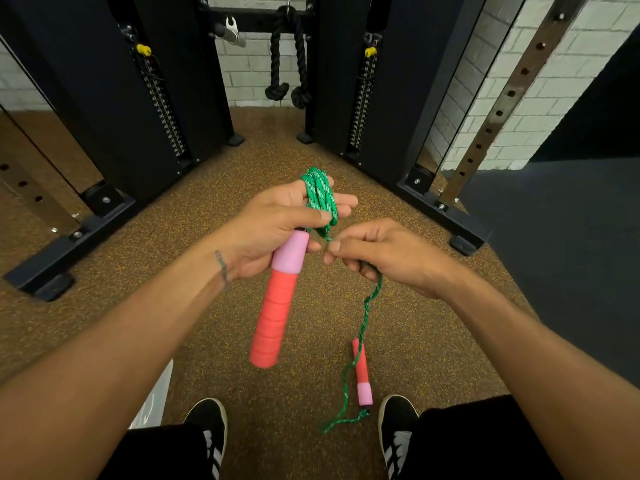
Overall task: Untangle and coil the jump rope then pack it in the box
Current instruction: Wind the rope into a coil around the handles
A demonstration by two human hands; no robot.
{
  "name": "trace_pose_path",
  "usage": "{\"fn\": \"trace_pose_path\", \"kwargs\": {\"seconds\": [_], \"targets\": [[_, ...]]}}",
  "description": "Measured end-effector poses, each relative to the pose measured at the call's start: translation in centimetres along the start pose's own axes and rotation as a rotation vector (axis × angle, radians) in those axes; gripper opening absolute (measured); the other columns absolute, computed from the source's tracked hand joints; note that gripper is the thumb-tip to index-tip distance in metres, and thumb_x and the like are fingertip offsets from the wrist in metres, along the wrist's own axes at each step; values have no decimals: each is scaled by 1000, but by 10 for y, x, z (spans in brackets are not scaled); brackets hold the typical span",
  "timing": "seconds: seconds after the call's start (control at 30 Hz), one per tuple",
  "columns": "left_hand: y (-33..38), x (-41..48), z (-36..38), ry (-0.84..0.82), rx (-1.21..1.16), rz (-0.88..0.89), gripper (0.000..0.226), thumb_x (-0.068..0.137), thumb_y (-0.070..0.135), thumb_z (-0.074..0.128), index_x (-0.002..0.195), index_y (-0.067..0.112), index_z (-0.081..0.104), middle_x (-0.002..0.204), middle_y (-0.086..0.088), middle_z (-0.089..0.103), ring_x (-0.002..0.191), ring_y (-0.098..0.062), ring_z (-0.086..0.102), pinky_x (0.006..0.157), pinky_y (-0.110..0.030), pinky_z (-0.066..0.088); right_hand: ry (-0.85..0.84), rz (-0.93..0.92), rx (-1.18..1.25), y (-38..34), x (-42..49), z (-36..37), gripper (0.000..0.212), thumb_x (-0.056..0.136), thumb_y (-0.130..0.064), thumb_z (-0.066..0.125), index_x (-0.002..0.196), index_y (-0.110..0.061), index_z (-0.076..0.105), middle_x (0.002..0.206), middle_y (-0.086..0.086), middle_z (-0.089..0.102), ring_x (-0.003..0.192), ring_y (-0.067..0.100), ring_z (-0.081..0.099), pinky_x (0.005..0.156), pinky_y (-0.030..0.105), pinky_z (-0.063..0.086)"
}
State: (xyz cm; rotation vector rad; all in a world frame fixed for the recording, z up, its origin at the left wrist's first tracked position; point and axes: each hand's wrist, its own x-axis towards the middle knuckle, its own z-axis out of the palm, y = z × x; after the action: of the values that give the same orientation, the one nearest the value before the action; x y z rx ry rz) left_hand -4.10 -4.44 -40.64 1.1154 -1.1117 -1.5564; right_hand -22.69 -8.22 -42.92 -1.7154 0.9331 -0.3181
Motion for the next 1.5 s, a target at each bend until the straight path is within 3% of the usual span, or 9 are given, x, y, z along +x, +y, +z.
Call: {"fn": "trace_pose_path", "kwargs": {"seconds": [0.17,0.33,0.47,0.57,0.7,0.77,0.87,1.13,1.5], "targets": [[1,1,-5,25,-35,-34,47,91,-13,47,134,5,51,116,-8,73,95,-8,70,47,-15,51,-10,-32,4,-10,-10,-7,24,96,-21,61,77,-19,75,56,-5,48,50,5,37,48,17,30],[3,2,-9,-47,-101,-60,46,91,-11,46,134,6,51,122,-8,71,108,-13,68,50,-16,53,-46,-77,-11,-9,-12,-9,24,95,-19,60,75,-20,74,52,-10,45,50,5,35,50,22,27],[-5,3,-8,-126,148,-61,51,92,-11,48,135,15,51,116,-2,72,100,-15,66,70,-29,54,-21,-156,90,-9,-13,-16,21,92,-22,63,75,-20,75,57,-4,51,52,6,37,50,22,28],[-11,2,-6,-196,313,-81,44,91,-11,47,125,14,58,101,0,71,93,-11,64,79,-27,49,21,-207,125,-10,-14,-18,19,95,-19,63,79,-12,72,71,18,62,52,1,42,50,17,29],[-7,0,-7,-269,265,-59,40,92,-10,44,126,6,57,115,-11,72,109,-20,68,94,-25,50,114,-216,219,-9,-12,-22,18,89,-27,63,82,-10,66,66,-6,64,47,2,35,50,21,23],[-6,0,-6,-309,267,-49,42,93,-6,47,132,6,52,119,-11,71,112,-21,67,98,-26,49,172,-246,243,-10,-13,-22,16,87,-29,65,83,-14,66,76,-2,67,48,3,35,50,20,25],[-8,-1,-4,-360,242,-60,44,90,5,55,134,8,51,122,-8,70,116,-19,65,103,-27,46,230,-289,250,-14,-14,-20,11,94,-12,60,84,-8,62,79,10,62,48,-2,49,51,10,37],[-8,0,-5,-433,187,-72,40,92,5,52,132,2,53,116,-12,71,102,-17,67,92,-25,49,290,-257,185,-4,-7,-23,13,82,-35,68,84,-23,63,70,-9,58,56,4,46,51,17,39],[-11,0,-5,-401,32,-9,43,90,3,49,133,2,53,108,-8,71,96,-13,67,88,-22,49,217,-132,320,5,3,-18,14,99,-28,55,95,-20,66,76,2,60,56,7,49,54,22,40]]}}
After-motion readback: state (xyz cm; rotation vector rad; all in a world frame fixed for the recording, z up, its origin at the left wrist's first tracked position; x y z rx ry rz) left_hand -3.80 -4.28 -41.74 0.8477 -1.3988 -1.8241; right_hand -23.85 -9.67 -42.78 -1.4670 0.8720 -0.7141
